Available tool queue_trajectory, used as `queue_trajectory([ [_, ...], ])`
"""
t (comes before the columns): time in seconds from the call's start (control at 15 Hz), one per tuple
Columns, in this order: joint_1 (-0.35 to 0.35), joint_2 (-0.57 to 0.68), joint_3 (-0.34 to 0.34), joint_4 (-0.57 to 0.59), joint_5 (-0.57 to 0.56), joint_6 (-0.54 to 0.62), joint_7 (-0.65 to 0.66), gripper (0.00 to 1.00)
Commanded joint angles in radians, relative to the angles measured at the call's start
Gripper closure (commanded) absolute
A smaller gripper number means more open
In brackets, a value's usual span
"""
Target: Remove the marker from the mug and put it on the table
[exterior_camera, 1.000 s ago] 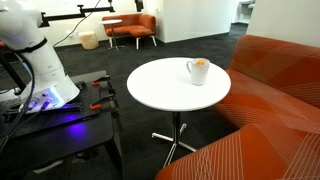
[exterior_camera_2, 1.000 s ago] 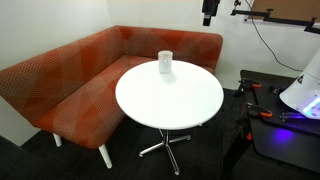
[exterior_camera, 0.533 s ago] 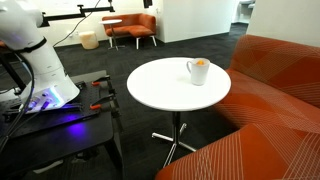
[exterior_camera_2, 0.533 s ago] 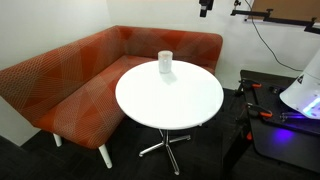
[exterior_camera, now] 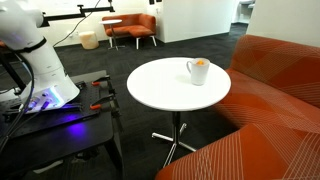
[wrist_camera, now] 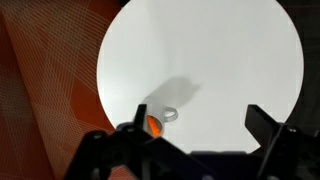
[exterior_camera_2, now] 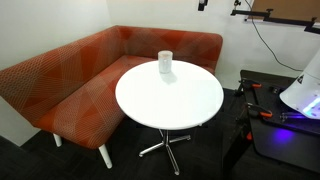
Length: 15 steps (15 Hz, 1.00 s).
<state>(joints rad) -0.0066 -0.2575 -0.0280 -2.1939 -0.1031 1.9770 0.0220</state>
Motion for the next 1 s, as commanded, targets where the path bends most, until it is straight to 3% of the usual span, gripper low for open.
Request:
queue_trajectory([
  [0.0, -0.007, 0.005, 0.007, 0.005, 0.002, -0.003, -0.001, 0.0],
  [0.33, 0.01, 0.013, -0.018, -0.005, 0.101, 0.08, -0.138, 0.0],
  [0.93, 0.026, 0.035, -0.096, 0.006, 0.375, 0.07, -0.61, 0.0],
])
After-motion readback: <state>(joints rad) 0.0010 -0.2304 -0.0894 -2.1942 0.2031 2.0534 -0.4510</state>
